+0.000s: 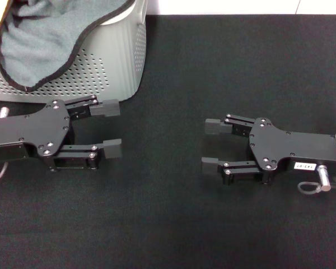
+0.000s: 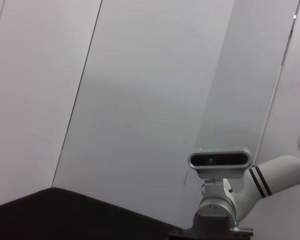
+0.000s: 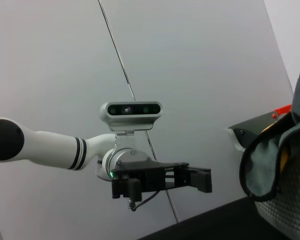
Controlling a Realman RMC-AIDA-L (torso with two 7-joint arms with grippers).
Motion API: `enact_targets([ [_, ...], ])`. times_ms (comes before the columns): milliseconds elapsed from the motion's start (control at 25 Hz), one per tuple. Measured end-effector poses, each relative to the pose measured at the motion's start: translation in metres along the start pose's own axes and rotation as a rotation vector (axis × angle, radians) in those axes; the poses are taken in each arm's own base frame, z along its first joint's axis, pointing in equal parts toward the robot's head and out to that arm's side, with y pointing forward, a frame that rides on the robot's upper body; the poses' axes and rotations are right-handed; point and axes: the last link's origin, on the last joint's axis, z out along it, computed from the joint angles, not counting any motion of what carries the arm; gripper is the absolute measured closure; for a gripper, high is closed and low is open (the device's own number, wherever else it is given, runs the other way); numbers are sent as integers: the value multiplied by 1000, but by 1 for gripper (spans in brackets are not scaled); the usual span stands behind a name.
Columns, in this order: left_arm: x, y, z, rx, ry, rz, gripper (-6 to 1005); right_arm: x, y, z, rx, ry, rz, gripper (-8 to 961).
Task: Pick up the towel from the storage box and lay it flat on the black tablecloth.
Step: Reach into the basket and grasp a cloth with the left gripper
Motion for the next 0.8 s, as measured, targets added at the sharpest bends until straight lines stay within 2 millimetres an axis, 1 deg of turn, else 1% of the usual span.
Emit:
enact_targets([
  [320,0,0,1,6,14,1,128,1,0,-2,10,-8,-6,94],
  [440,6,-2,0,28,66,6,131,1,0,-2,14,-7,-13,99],
  [520,17,-4,-1,48,117,5,133,3,-1,-2,26,-4,-15,101],
  [560,32,-8,-3,64,155,2,134,4,-2,-3,35,-1,-14,103],
  [600,37,-9,-4,71,164,8,135,5,-3,-3,42,1,-13,104],
  [680,56,-13,-7,100,194,31,137,8,-3,-4,53,4,-11,107],
  [800,85,-19,-14,180,222,109,140,11,-3,-8,74,-2,-14,111],
])
